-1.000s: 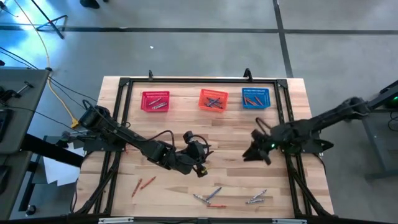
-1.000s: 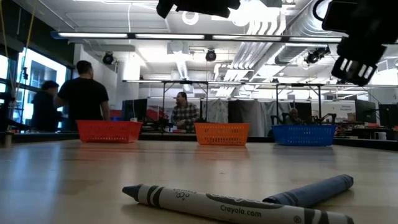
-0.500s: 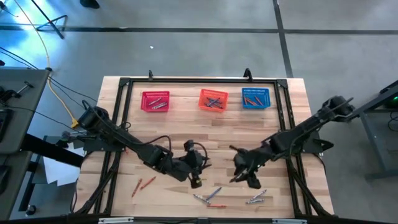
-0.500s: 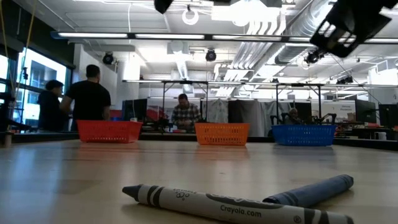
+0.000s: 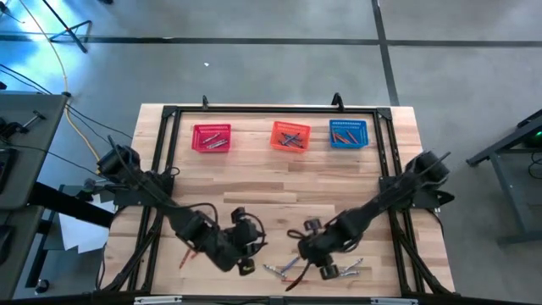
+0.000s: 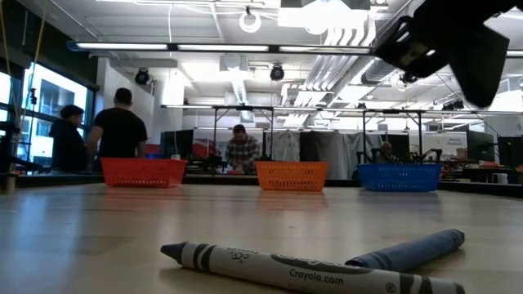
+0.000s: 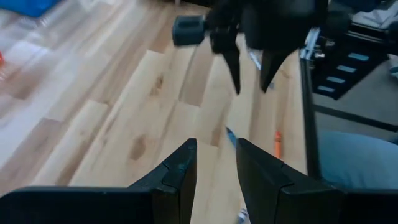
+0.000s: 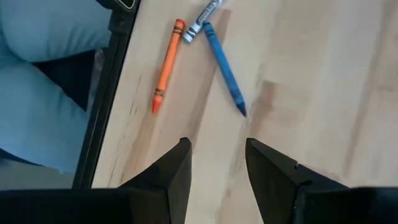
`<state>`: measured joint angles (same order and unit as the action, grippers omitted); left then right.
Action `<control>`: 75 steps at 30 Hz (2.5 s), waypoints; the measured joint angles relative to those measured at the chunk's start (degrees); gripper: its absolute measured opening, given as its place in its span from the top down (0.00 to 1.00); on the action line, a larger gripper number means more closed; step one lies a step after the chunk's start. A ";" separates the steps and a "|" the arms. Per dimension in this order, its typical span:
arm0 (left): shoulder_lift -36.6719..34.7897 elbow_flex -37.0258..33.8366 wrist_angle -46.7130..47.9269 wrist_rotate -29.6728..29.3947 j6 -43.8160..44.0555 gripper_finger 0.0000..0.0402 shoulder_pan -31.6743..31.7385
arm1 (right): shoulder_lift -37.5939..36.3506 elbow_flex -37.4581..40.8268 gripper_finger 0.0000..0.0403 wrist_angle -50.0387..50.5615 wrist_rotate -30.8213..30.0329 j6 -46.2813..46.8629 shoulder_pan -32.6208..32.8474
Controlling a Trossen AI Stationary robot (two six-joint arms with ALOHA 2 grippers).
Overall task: Sort crayons
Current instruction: Put the blue crayon into the orange bin
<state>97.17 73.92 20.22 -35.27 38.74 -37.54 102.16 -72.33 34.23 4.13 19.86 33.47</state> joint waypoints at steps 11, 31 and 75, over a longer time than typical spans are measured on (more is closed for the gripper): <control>0.00 0.01 -0.53 -0.13 3.06 0.75 -5.25 | 16.30 -17.88 0.64 7.48 -5.24 -5.72 3.08; 0.00 0.01 -0.77 -2.91 4.15 0.75 -7.43 | 22.85 -23.13 0.64 10.11 -3.94 -18.08 1.21; 0.00 0.04 -0.67 -1.00 4.59 0.75 -7.45 | 22.18 -19.70 0.99 19.55 -1.91 -12.82 -3.48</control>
<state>97.17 73.95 19.55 -36.27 43.33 -44.99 124.34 -92.03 53.77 2.22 7.04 30.00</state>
